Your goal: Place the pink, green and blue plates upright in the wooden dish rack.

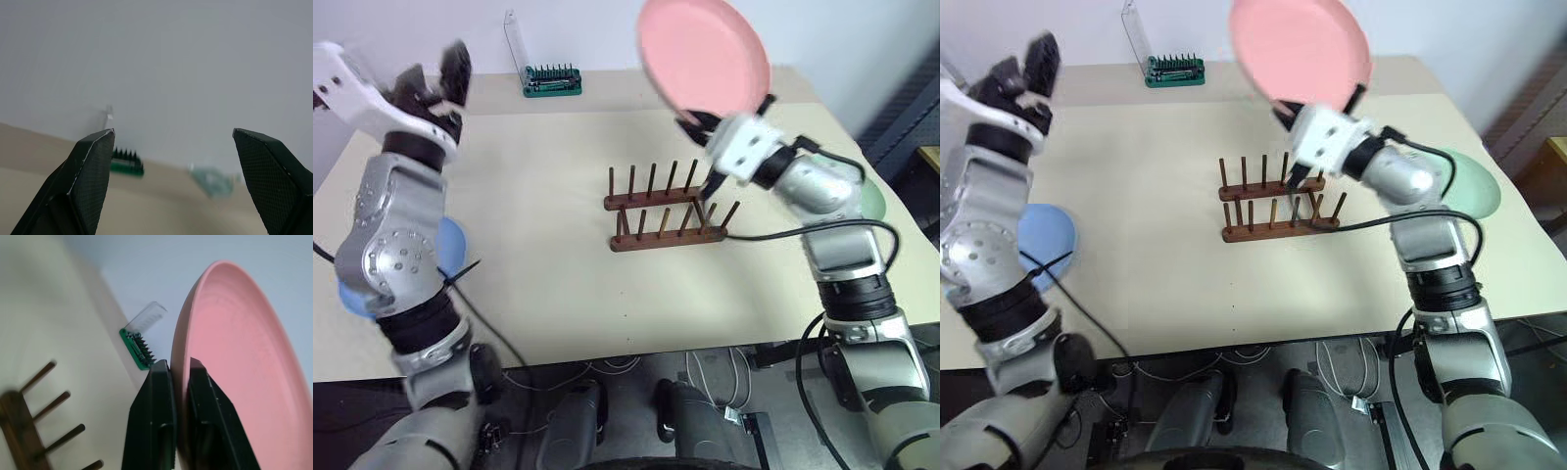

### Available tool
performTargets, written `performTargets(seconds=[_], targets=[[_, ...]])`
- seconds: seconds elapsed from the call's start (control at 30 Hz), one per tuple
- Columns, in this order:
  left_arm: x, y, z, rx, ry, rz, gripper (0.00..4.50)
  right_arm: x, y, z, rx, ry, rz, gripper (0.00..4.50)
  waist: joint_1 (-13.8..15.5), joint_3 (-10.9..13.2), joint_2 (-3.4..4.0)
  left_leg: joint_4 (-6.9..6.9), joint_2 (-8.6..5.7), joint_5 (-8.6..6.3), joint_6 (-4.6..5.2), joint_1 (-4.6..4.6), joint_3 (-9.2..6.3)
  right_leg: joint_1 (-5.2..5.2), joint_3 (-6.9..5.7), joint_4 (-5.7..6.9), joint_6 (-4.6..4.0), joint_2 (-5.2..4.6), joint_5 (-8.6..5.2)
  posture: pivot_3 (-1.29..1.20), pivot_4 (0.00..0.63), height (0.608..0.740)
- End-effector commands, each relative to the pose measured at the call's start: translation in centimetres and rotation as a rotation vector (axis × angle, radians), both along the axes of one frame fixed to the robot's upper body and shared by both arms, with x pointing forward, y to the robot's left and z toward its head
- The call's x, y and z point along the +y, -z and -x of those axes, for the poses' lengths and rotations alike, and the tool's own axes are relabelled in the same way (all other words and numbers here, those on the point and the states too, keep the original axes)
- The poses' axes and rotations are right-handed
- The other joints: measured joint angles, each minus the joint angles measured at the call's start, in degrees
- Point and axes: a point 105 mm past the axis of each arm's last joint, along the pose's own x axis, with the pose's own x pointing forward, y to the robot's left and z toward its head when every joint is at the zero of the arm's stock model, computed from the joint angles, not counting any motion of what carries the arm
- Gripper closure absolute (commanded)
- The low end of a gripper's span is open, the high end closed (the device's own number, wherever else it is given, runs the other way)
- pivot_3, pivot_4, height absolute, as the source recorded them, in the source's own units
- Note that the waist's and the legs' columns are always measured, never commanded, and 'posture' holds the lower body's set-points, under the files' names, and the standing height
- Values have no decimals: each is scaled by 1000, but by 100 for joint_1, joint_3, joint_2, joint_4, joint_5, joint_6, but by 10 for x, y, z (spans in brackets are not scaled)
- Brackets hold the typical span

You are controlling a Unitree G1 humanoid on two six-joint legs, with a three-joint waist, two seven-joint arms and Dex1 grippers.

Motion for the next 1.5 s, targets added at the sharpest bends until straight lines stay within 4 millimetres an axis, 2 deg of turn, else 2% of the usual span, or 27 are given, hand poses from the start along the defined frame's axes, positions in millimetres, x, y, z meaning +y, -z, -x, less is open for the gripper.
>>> performTargets(seconds=[0.03, 0.1, 0.17, 0.4, 0.57, 0.7, 0.93, 1.17, 1.27, 1.37, 1.5], targets=[[-37, 27, 20, 31, 256, -230, 543, -3, -24, 32, 141, -248, -279, 4500, -1, 2, 3, -1, 1, -1, 1, -1, 0, -3, 1, 0, -15, -3, -8, 0, 150, 735], [-52, 57, 36, 115, 405, -330, 543, -4, -20, 40, 236, -322, -343, 4500, -6, 3, 7, -5, 5, -3, 0, -1, 0, -8, 6, -1, -24, -19, -11, 0, 150, 735], [-63, 79, 47, 179, 497, -402, 543, -8, -14, 42, 317, -342, -395, 4500, -9, 3, 8, -9, 7, -13, -15, -1, 1, -11, 8, -4, -28, -23, -10, 0, 150, 735], [-82, 122, 63, 293, 615, -503, 543, -20, -11, 42, 437, -383, -572, 4500, 7, 6, 18, -22, 8, -15, -17, -11, 6, -26, 14, -15, -32, -29, -9, 0, 150, 735], [-91, 127, 67, 305, 652, -454, 543, -28, -7, 36, 494, -365, -675, 4500, 9, 6, 19, -21, 8, -10, -8, -22, 10, -38, 15, -12, -31, -28, -9, 0, 150, 735], [-91, 127, 66, 304, 649, -452, 543, -28, 5, 31, 546, -338, -698, 4500, 8, 5, 19, -21, 8, -6, 0, -22, 10, -38, 15, -11, -31, -28, -9, 0, 150, 735], [-91, 128, 66, 304, 642, -446, 543, -42, 28, 18, 634, -275, -792, 4500, 9, 5, 19, -18, 8, -4, 3, -22, 12, -37, 15, -11, -31, -27, -9, 0, 150, 735], [-91, 128, 66, 304, 636, -440, 543, -47, 41, 13, 682, -244, -825, 4500, 8, 5, 20, -17, 8, -4, 4, -22, 13, -36, 15, -10, -31, -26, -9, 0, 150, 735], [-90, 127, 66, 305, 629, -440, 492, -49, 44, 10, 676, -212, -821, 3451, 7, 5, 20, -16, 8, -4, 4, -21, 13, -36, 15, -10, -30, -26, -9, 0, 150, 735], [-89, 128, 65, 307, 626, -436, 492, -54, 39, 6, 627, -160, -807, 2041, 9, 5, 21, -17, 8, -4, 4, -22, 13, -37, 15, -10, -30, -26, -9, 0, 150, 735], [-89, 129, 66, 311, 626, -439, 492, -61, 31, 5, 568, -108, -766, 2041, 9, 5, 21, -16, 8, -4, 4, -22, 13, -36, 14, -11, -30, -26, -9, 0, 150, 735]])
